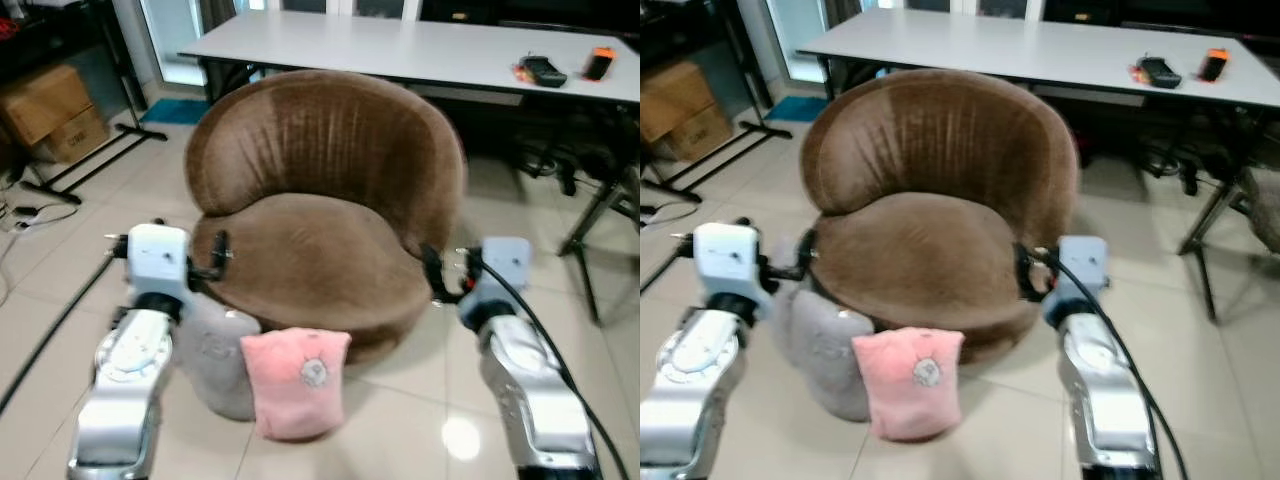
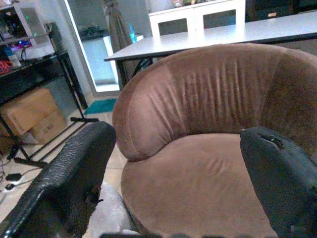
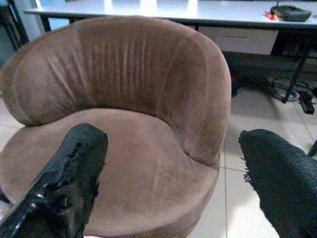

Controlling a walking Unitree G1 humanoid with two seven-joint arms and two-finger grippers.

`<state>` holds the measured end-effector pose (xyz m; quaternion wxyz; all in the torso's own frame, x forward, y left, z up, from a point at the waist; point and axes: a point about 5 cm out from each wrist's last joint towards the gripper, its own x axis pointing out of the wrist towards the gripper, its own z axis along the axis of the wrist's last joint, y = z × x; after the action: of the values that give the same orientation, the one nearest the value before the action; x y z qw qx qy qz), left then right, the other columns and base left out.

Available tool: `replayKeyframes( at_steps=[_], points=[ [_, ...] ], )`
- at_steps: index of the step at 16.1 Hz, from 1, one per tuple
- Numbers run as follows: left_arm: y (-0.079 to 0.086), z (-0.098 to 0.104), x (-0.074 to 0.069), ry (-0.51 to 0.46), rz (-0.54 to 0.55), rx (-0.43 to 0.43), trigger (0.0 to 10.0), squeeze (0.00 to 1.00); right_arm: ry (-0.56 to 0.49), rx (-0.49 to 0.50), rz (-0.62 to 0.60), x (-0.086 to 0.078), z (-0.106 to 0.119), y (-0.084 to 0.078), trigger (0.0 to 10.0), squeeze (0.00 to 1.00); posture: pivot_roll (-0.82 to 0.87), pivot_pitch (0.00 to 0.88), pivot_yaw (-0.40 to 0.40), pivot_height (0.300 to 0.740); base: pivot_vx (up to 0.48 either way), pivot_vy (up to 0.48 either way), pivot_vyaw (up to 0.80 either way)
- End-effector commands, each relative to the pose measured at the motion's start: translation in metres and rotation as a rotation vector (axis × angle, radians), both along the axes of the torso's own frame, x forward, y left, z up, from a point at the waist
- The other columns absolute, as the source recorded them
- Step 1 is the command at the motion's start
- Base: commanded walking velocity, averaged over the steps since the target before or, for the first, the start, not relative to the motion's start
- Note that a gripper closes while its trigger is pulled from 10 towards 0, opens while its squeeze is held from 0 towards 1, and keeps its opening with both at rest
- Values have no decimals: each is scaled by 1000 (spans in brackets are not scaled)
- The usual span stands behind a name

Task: Move the pillow to the sofa from floor

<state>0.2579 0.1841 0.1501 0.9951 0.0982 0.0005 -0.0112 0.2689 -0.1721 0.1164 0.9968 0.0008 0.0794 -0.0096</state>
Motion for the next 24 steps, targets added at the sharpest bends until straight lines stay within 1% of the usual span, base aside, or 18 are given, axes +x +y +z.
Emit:
replayKeyframes(
  at_steps=[1,2,4,6,10,14,24],
  points=[
    [6,-2,-2,14,20,18,10000,0,-13,6,5,3,5,5,10000,0,-83,0,28,740,368,0,788],
    [6,-2,-2,12,17,18,10000,0,-15,1,6,3,5,5,10000,0,-83,0,28,740,368,0,0],
    [6,0,-3,7,15,20,10000,0,-7,-55,-10,5,5,4,10000,0,-75,0,24,740,352,0,0],
    [7,1,-3,3,17,30,10000,0,-5,-43,-10,6,6,4,10000,0,-71,0,23,740,349,0,0],
    [6,1,-3,7,10,44,10000,0,-20,-37,22,7,7,10,10000,0,-69,0,26,740,337,0,0],
    [6,1,-2,6,8,45,10000,0,-16,-9,17,7,6,9,10000,0,-68,0,28,740,322,0,0],
    [7,3,0,-6,13,30,10000,0,-29,-1,17,10,7,11,10000,0,-66,0,31,740,306,0,0]
  ],
)
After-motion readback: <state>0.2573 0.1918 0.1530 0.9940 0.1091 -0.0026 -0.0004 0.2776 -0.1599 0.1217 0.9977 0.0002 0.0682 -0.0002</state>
